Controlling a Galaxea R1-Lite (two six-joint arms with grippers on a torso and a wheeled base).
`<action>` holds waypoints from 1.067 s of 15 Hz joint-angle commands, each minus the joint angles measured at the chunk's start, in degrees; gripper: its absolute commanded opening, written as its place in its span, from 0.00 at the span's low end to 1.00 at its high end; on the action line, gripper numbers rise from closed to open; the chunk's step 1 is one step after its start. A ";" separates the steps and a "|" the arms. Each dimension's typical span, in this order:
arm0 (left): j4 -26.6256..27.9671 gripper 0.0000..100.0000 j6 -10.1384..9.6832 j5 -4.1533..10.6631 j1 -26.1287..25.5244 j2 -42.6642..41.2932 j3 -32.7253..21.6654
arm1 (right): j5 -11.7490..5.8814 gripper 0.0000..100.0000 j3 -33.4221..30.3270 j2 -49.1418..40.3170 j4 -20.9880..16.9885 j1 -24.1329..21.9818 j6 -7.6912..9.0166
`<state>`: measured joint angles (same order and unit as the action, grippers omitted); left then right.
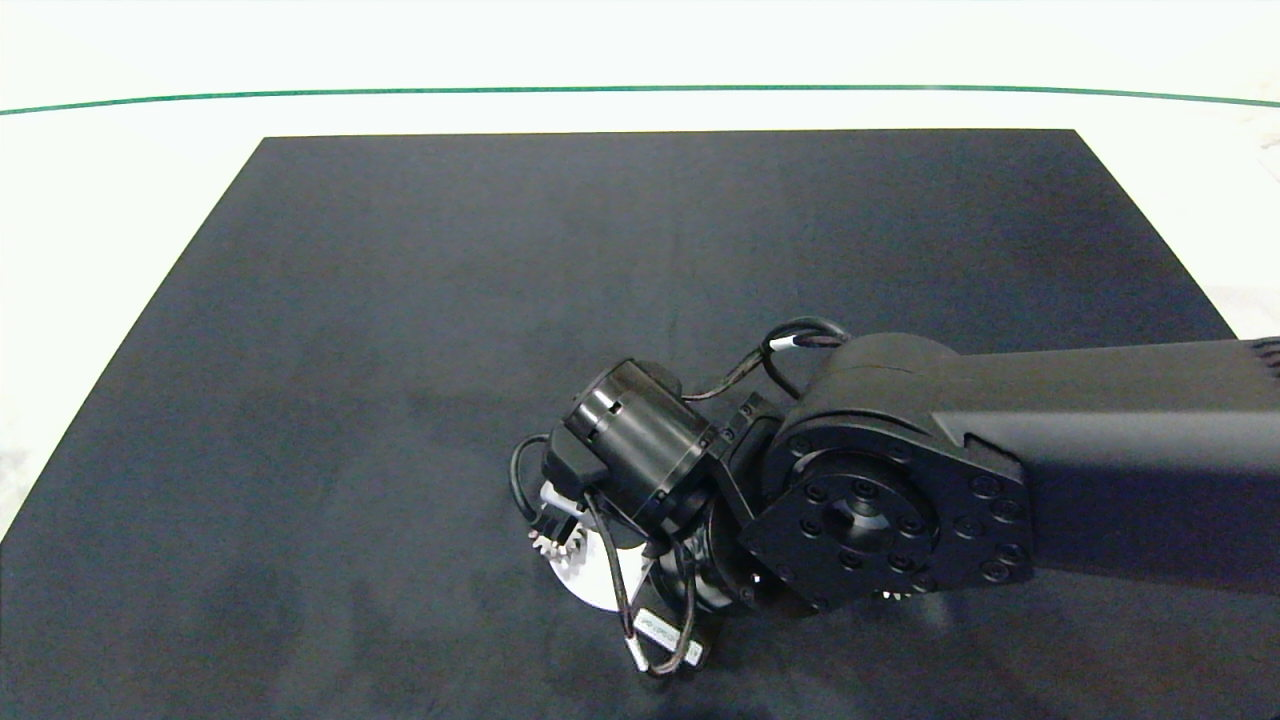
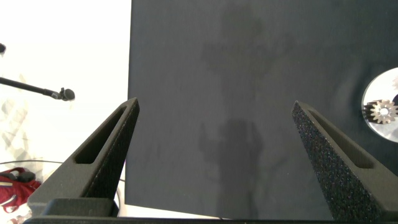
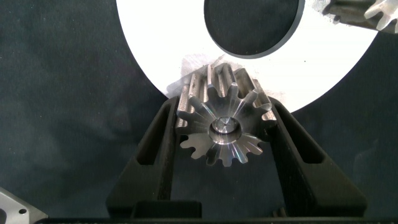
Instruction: Remove an incorrectly installed larger gear and replace it with the correct smaller gear
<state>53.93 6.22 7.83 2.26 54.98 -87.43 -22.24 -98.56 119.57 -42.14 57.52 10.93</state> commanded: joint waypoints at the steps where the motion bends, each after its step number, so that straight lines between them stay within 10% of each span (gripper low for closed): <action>1: 0.30 1.00 0.02 0.08 0.03 -0.05 -0.02 | -0.09 0.34 -0.05 -0.83 -0.22 0.40 0.14; 11: 0.03 1.00 0.02 0.08 0.03 -0.05 0.16 | -0.18 0.34 -0.32 -9.35 -0.22 1.20 -0.21; 16: 0.03 1.00 0.02 0.08 0.03 -0.14 0.16 | 0.00 0.34 0.83 -10.84 -0.22 -8.12 -2.67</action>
<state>53.64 6.23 7.83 2.26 54.93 -87.28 -22.24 -98.32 109.59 -42.12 52.55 8.66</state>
